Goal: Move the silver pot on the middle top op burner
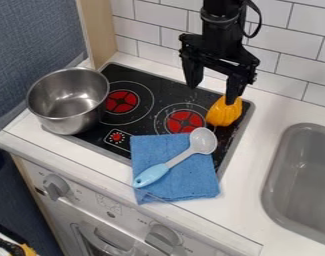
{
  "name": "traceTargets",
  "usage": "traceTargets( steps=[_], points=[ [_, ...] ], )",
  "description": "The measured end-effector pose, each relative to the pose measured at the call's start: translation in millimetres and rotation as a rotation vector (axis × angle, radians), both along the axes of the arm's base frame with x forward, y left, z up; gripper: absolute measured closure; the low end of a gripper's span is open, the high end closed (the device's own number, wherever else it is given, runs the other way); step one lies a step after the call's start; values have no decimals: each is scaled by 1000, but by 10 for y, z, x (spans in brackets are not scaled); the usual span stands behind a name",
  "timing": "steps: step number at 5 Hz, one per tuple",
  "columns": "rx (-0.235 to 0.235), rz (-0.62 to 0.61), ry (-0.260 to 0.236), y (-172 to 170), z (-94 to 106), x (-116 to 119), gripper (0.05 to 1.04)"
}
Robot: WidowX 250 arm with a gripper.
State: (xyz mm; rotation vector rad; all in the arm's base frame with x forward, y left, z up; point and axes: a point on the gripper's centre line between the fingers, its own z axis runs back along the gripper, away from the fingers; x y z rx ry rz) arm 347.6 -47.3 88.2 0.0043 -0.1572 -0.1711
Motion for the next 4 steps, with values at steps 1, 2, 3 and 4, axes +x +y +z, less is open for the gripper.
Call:
traceTargets(
  steps=[1,2,3,4],
  points=[
    [2,0,34,-1,-112,-24,82],
    [-5,35,38,161,-155,-19,82],
    [-2,113,43,450,-157,-32,82],
    [24,152,30,672,-10,-74,82]
  ],
)
